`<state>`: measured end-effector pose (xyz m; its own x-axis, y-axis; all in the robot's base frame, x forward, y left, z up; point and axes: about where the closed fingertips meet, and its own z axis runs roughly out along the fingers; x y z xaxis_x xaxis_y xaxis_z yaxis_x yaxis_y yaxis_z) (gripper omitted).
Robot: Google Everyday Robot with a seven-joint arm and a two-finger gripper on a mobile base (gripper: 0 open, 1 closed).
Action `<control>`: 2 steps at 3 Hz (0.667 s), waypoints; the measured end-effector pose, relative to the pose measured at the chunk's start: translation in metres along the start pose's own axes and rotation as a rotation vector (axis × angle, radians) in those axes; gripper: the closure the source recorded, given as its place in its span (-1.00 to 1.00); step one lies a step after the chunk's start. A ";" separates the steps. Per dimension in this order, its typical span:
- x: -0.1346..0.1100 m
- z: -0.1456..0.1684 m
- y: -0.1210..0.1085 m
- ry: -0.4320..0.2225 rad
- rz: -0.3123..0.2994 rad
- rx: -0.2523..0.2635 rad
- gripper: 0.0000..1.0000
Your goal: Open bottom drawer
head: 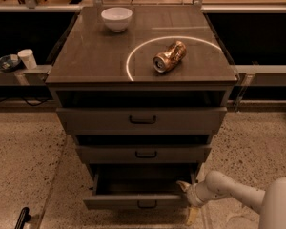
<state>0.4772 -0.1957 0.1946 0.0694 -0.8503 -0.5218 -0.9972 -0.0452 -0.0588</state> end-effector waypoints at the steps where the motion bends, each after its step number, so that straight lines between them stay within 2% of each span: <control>1: 0.004 0.018 0.008 0.010 0.004 -0.053 -0.68; 2: 0.007 0.020 0.019 0.033 -0.003 -0.096 -0.21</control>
Offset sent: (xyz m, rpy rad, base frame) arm -0.0287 -0.0018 -0.0221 -0.0761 0.1110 0.0840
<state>0.4592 -0.1921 0.1729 0.0735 -0.8668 -0.4933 -0.9950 -0.0971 0.0223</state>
